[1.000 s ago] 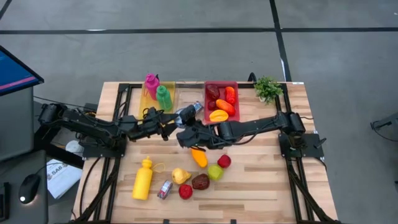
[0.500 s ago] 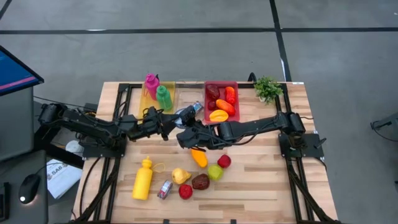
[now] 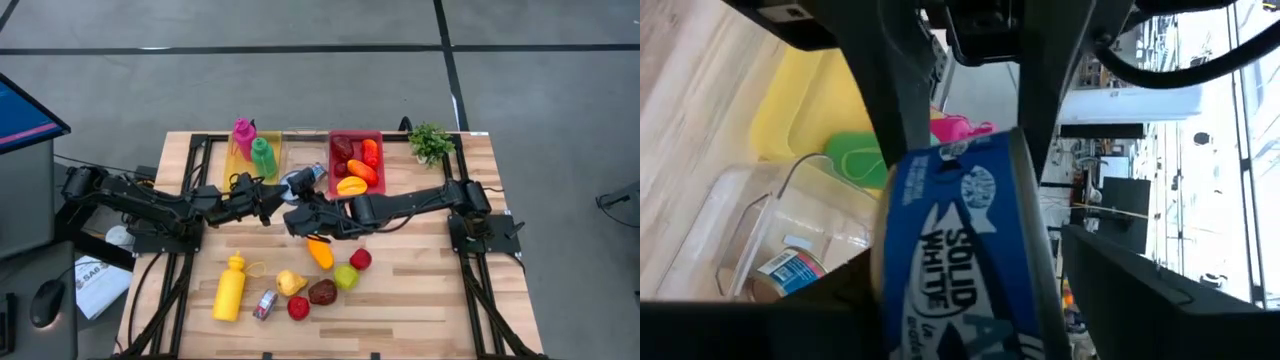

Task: Pick & Place Food Item
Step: Put the blue tuna can into the transparent bin

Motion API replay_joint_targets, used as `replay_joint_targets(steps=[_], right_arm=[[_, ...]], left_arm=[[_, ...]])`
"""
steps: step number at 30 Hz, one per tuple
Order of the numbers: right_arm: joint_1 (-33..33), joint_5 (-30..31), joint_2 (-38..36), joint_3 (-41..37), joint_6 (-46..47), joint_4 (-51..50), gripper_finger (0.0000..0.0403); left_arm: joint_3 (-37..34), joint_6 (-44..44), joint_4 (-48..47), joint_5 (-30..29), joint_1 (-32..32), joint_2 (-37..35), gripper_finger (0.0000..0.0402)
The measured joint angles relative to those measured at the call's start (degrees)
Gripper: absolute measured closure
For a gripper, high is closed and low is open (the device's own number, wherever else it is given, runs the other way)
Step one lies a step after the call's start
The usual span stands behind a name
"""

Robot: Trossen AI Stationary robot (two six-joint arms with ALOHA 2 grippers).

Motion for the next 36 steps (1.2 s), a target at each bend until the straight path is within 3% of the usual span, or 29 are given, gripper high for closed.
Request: replay_joint_targets(steps=[12,36], right_arm=[[1.7,6.1,-0.1,0.0,-0.7,2.1,0.0137],[7.5,3.0,-0.9,0.0,-0.7,2.2,0.0136]], left_arm=[[0.0,-0.2,0.7,0.0,0.0,0.0,0.027],[0.0,3.9,1.2,0.0,3.6,0.0,0.0266]])
